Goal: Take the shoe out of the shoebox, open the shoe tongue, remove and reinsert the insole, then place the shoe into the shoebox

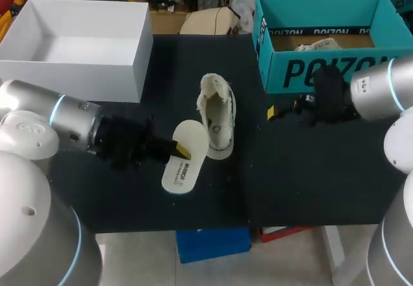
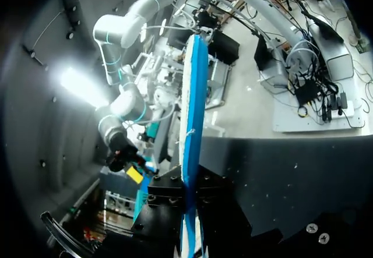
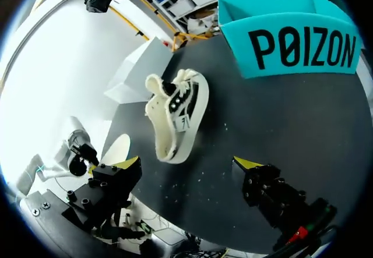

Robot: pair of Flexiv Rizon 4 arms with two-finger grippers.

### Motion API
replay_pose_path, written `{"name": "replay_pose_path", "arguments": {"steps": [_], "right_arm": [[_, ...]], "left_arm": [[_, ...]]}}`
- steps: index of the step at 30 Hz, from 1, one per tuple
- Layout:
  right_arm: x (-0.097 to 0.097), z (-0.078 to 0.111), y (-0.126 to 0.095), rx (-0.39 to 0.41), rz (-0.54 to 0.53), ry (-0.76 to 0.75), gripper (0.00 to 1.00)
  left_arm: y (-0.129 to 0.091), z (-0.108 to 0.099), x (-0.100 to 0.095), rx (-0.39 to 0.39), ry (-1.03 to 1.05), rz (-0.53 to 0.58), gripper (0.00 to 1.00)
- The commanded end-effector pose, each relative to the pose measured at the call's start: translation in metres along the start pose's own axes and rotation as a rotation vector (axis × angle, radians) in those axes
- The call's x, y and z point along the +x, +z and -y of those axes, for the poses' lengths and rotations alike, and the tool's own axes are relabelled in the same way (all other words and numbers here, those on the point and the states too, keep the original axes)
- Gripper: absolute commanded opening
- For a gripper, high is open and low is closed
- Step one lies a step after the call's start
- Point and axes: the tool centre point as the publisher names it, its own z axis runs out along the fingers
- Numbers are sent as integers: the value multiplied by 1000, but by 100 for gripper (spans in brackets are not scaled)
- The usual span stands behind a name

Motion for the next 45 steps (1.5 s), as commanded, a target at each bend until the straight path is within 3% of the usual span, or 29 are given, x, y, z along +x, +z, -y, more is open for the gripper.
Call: {"name": "replay_pose_path", "arguments": {"steps": [1, 12, 28, 40, 45], "right_arm": [[0, 12, -14, -25, -26, -43, 100], [0, 14, -17, -36, -38, -83, 100], [0, 14, -17, -36, -38, -83, 100], [0, 14, -17, -36, -38, -83, 100], [0, 14, -17, -36, -38, -83, 100]], "left_arm": [[6, -6, -1, 40, -17, -33, 0], [7, -10, 1, 100, -62, -109, 0], [30, -56, -8, 240, -87, -254, 0], [38, -77, 2, 223, -129, -372, 0], [38, -87, 3, 212, -131, -372, 0]]}}
